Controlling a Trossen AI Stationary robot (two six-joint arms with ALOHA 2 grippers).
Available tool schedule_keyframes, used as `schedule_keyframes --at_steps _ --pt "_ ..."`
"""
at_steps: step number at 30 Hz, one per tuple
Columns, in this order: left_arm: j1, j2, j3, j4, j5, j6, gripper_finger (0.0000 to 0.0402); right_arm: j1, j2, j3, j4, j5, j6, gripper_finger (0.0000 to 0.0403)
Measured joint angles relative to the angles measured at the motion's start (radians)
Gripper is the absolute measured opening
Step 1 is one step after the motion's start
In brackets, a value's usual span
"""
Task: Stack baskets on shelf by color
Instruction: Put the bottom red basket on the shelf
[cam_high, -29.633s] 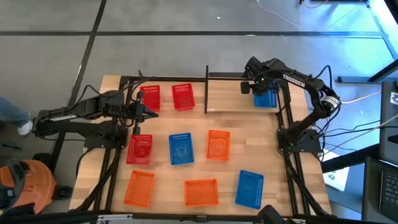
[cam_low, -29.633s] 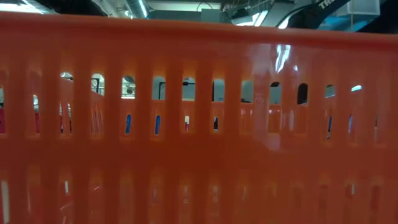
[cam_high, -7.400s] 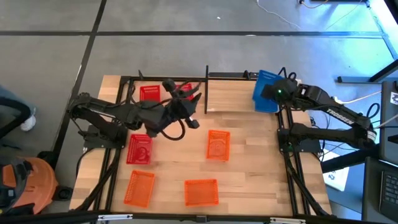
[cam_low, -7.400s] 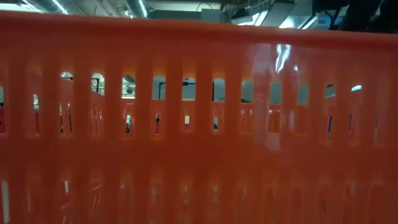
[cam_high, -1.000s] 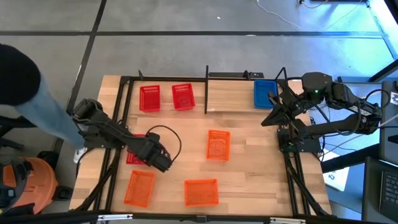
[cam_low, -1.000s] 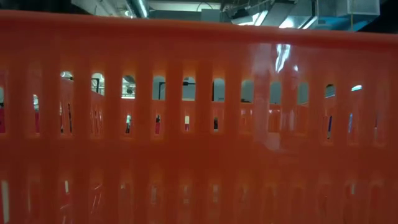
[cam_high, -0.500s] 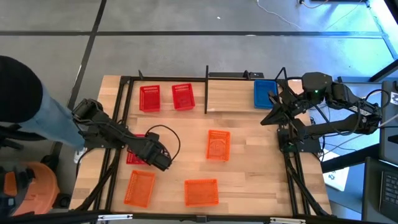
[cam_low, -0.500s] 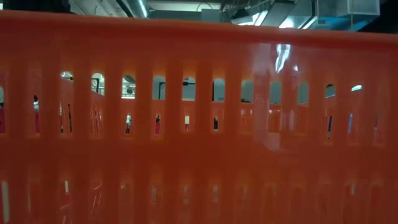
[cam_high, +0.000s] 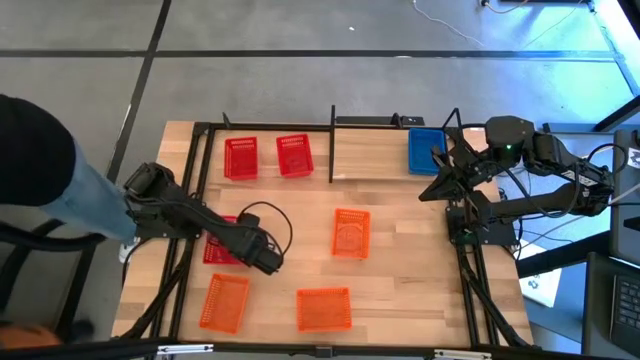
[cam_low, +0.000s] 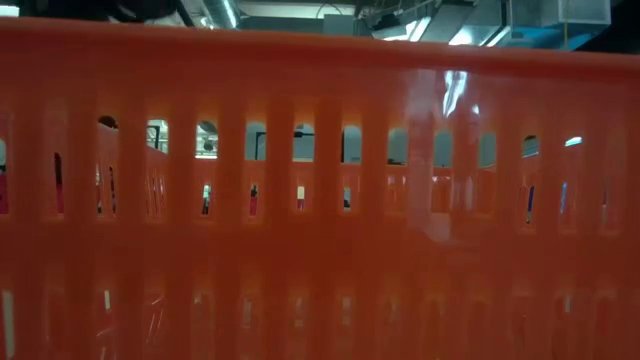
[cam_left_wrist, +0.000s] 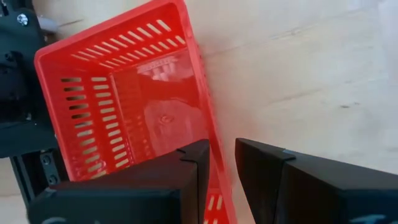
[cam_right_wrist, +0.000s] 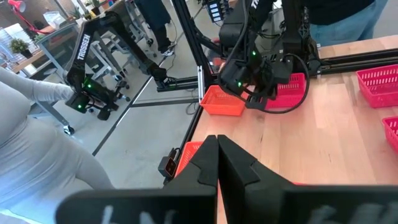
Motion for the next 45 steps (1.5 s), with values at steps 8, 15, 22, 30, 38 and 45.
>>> schedule_keyframes --at_steps 8,15,22,30,38,45 --pt "0.0 0.092 0.0 -0.005 0.017 0.008 0.0069 0.0 0.0 0.0 -0.001 0.0 0.0 0.0" --pt "0.008 0.135 0.0 -0.002 0.064 0.124 0.0059 0.0 0.0 0.0 0.0 0.0 0.026 0.0" --pt "0.049 0.135 0.0 -0.01 0.071 0.277 0.0004 0.0 0.0 0.0 0.0 -0.001 0.026 0.0" --pt "0.11 0.135 0.138 -0.159 -0.028 0.741 0.0001 0.0 0.039 0.0 -0.002 0.032 0.025 0.0012" --pt "0.113 0.134 0.51 -0.268 -0.25 1.351 0.0 0.0 0.102 0.0 -0.004 0.207 -0.012 0.0047" --pt "0.096 0.134 0.743 -0.302 -0.463 1.831 0.0 0.0 0.194 0.0 0.02 0.347 -0.026 0.0111"
